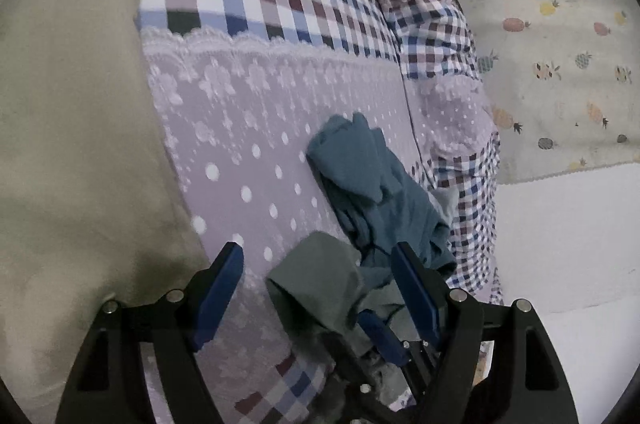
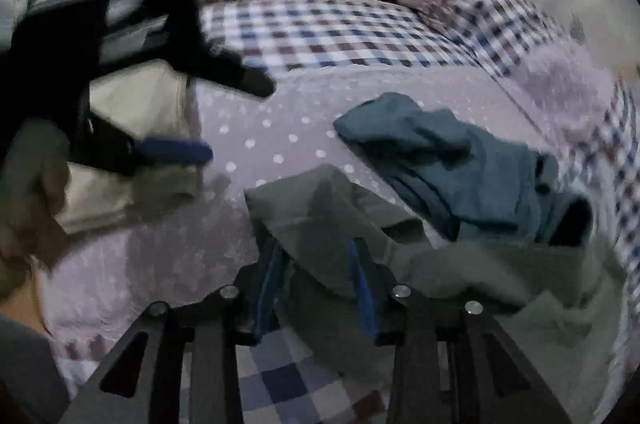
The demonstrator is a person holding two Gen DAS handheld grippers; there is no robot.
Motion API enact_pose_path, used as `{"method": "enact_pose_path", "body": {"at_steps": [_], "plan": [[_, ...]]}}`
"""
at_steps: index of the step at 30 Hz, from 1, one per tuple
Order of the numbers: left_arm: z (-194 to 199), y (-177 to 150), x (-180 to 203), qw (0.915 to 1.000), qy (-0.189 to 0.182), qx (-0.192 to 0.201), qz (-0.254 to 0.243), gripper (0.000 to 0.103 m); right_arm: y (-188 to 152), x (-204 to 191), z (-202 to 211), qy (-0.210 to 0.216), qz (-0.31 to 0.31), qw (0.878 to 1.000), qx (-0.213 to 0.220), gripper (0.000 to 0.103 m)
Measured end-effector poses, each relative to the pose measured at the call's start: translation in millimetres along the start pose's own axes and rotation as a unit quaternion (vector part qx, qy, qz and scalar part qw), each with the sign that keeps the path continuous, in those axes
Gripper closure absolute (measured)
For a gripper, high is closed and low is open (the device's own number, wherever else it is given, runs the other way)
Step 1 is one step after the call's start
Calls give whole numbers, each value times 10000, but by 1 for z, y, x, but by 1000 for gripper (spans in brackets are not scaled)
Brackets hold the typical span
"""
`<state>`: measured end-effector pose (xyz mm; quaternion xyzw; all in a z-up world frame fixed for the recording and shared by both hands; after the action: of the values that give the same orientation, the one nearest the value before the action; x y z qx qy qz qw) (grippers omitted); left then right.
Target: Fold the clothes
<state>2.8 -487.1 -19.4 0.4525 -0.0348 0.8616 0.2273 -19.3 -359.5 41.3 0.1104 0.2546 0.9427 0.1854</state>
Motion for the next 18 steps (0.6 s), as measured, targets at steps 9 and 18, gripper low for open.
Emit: {"method": "enact_pose_path", "body": {"at_steps": [9, 18], "plan": [[-7, -2, -3, 9999, 33, -129, -17, 24, 15, 15, 0, -504, 294, 9982, 98, 99], [-23, -13, 5, 9987, -150, -466, -103, 24, -9, 149, 93, -482, -2266, 9654, 1194, 99]]}}
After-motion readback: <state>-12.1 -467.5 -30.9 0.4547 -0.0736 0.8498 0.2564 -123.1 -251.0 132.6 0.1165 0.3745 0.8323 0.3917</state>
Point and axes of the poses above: each gripper's, at about its wrist camera, not at the fingertips, and z roughly against the way its jaws point, x to its right, y to its top, the point moved 4 cm from there along -z, roughly the way its jaws point, and after that the axes turned 7 degrees about -z, right-handed, at the moved point
